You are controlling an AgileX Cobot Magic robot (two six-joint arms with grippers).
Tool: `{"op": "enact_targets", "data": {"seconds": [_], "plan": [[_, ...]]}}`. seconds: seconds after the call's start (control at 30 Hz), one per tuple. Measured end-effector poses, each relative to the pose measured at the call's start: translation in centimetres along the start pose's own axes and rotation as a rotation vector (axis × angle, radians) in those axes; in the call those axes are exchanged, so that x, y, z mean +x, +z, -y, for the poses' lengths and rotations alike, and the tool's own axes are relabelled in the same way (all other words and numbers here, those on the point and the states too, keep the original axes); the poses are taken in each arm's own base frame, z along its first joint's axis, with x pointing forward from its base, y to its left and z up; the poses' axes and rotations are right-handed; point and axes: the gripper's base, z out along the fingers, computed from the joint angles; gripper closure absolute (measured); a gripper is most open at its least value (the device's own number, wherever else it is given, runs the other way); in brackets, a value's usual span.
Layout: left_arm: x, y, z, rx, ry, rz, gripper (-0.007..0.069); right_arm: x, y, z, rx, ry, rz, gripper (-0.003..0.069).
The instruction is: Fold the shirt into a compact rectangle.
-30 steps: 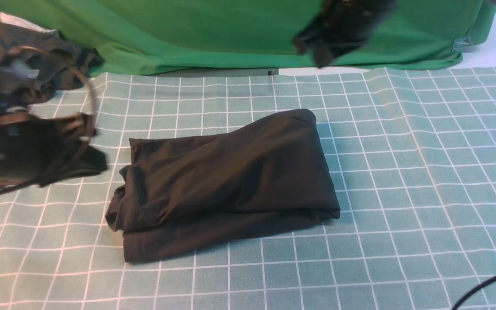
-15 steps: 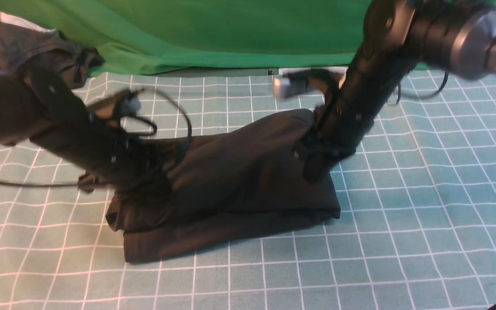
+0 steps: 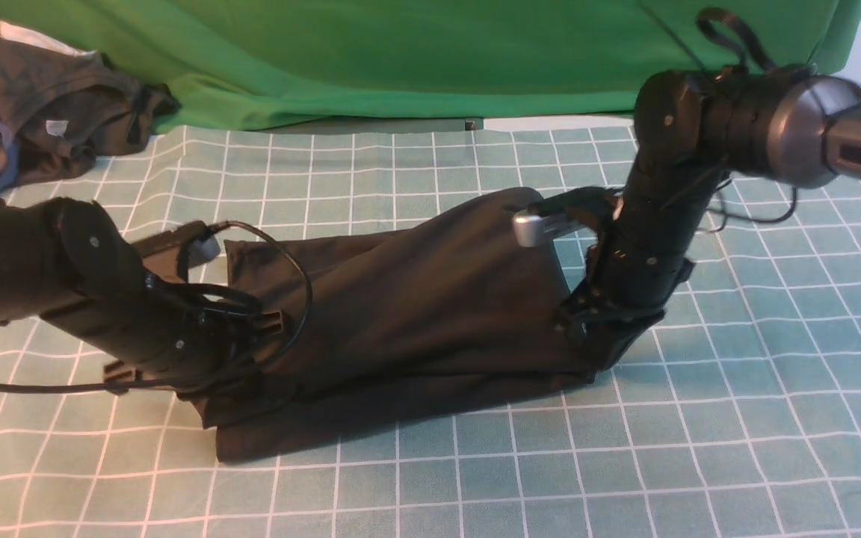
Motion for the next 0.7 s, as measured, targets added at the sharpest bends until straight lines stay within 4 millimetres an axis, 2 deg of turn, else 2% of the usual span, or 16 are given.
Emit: {"op": "enact_targets", "data": {"seconds": [0.07, 0.2, 0.3, 0.37, 0.5, 0.6, 0.7], "plan": [[-0.1, -0.9, 0.2, 0.005, 0.016, 0.031, 0.0613, 0.2, -0.9, 0.0, 0.010, -0.004, 0.016, 0.0643], [-0.4, -4.1, 1.1, 0.064, 0.013, 0.150, 0.0613, 0.5, -5.0, -1.5, -0.003, -0.017, 0.151, 0.0643], [-0.4, -4.7, 2.1, 0.128, 0.016, 0.184, 0.0613, 0.0, -6.9, -2.9, -0.088, -0.026, 0.286, 0.0643], [-0.3, -4.5, 2.6, 0.156, 0.023, 0.182, 0.0613, -0.3, -7.0, -3.4, -0.132, -0.032, 0.323, 0.0643], [0.1, -3.0, 4.0, 0.198, 0.063, 0.153, 0.0613, -1.6, -5.4, -4.6, -0.244, -0.028, 0.360, 0.0643], [0.4, -0.2, 4.2, 0.181, 0.048, 0.091, 0.0613, -2.9, -2.0, -5.4, -0.265, -0.040, 0.339, 0.0643], [0.7, 1.7, 3.6, 0.150, 0.028, 0.033, 0.0613, -3.3, 0.4, -5.3, -0.260, -0.035, 0.292, 0.0643]]}}
